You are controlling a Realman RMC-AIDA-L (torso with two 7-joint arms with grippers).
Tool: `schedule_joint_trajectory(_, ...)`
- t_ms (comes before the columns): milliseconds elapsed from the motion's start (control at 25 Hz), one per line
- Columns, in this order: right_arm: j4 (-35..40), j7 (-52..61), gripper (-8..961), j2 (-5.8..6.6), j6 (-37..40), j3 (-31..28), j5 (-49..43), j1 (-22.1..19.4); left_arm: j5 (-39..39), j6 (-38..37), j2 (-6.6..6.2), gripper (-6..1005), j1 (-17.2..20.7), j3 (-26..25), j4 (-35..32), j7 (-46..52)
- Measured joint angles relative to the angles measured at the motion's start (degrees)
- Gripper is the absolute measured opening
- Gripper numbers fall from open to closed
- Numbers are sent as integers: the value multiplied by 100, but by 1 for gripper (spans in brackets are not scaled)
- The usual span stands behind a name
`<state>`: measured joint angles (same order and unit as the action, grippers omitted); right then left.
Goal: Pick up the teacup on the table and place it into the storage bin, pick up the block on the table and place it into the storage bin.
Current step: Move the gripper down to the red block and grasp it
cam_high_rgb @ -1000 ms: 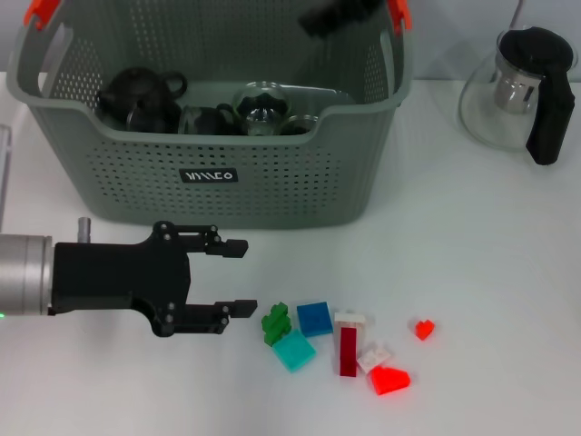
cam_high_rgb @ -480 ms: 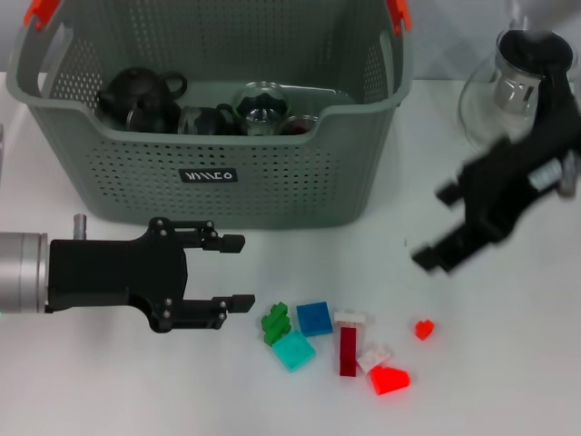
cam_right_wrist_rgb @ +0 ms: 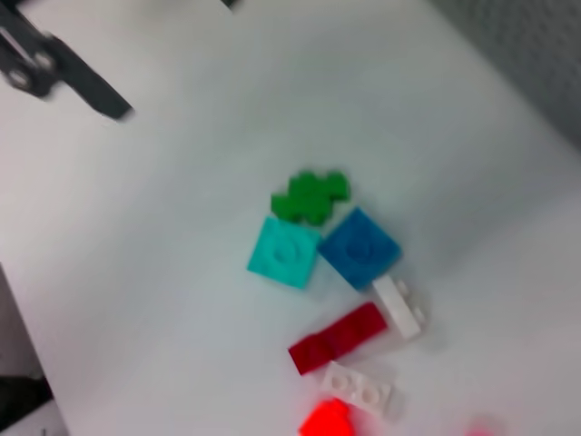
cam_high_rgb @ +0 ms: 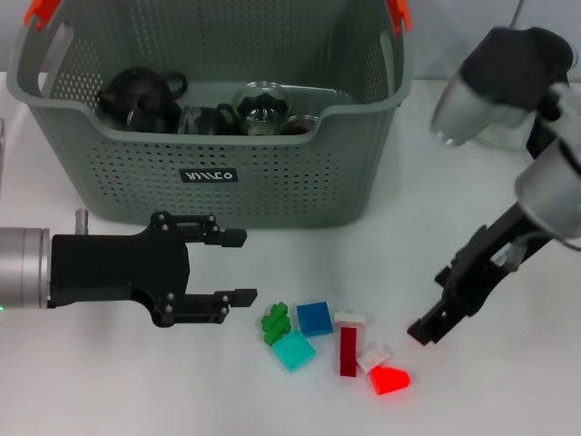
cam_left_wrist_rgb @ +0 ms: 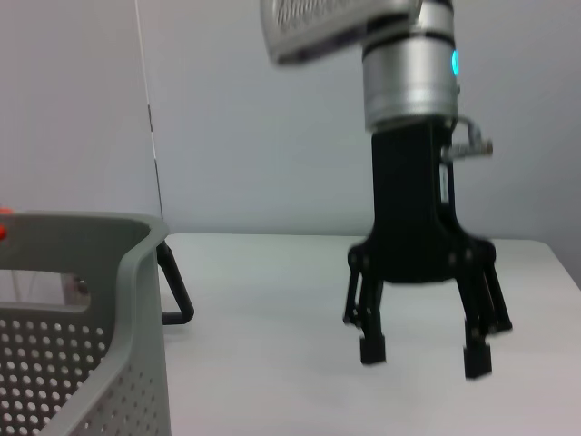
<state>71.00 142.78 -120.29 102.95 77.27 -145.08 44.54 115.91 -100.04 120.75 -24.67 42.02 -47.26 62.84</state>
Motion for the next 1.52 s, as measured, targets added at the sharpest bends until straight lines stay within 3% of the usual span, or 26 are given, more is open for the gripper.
schedule_joint_trajectory(560,-1002,512,784,-3,-933,848,-165,223,-8,11,5,675,39,0,80,-95)
schedule_joint_trajectory(760,-1056,671,577,-3,-1083,895,-195,211,-8,17,-13,674,36,0,146,-150)
schedule_joint_trajectory(1520,-1660,927,570,-54,-1826,1619,-345,429,-7,84,-21,674,6,-1,305,-290)
